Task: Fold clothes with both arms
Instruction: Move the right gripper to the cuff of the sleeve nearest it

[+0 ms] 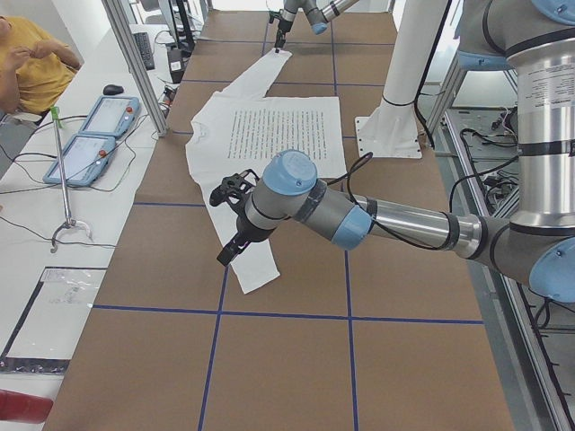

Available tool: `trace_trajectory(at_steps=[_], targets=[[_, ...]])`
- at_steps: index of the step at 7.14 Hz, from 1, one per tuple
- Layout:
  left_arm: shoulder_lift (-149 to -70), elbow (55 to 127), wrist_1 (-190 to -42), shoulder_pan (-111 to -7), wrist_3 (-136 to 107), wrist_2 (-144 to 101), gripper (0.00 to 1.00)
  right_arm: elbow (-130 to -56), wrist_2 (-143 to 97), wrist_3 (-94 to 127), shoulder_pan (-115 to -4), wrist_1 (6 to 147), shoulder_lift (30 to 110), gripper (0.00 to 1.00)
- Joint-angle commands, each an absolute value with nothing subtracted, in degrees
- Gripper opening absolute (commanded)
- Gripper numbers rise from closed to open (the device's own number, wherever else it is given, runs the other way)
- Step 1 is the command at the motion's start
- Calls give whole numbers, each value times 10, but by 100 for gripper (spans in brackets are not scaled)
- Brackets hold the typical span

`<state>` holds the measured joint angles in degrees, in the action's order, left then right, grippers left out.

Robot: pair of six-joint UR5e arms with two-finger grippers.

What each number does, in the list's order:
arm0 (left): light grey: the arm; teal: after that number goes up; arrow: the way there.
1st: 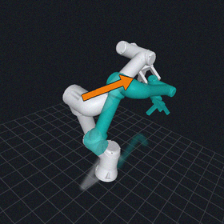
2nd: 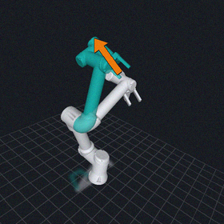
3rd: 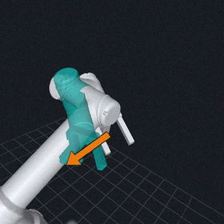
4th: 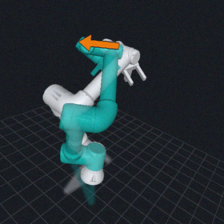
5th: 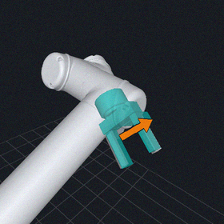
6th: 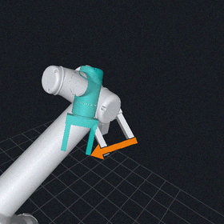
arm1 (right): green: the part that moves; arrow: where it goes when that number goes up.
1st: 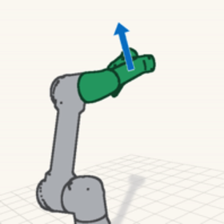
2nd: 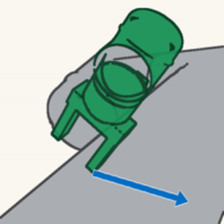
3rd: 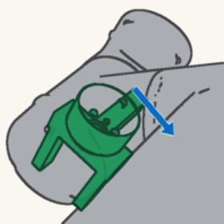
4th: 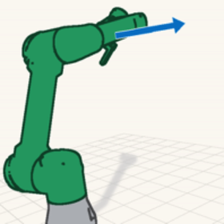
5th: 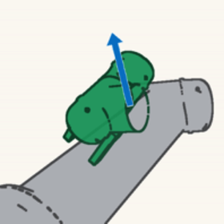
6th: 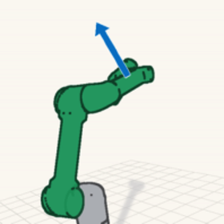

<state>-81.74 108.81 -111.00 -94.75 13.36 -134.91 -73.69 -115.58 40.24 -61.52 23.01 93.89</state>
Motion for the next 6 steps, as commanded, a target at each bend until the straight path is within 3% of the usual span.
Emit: trace_trajectory(at_steps=[1, 3, 5, 6], targets=[[-817, 1088, -1110, -947, 134, -1349, 100, -736, -1156, 403, -615, 230, 940, 47], [-817, 1088, -1110, -947, 134, -1349, 100, -737, -1156, 403, -615, 229, 943, 39], [-817, 1088, -1110, -948, 134, -1349, 100, -739, -1156, 403, -616, 230, 944, 1], [-817, 1088, -1110, -947, 134, -1349, 100, -746, -1158, 403, -617, 230, 946, 0]])
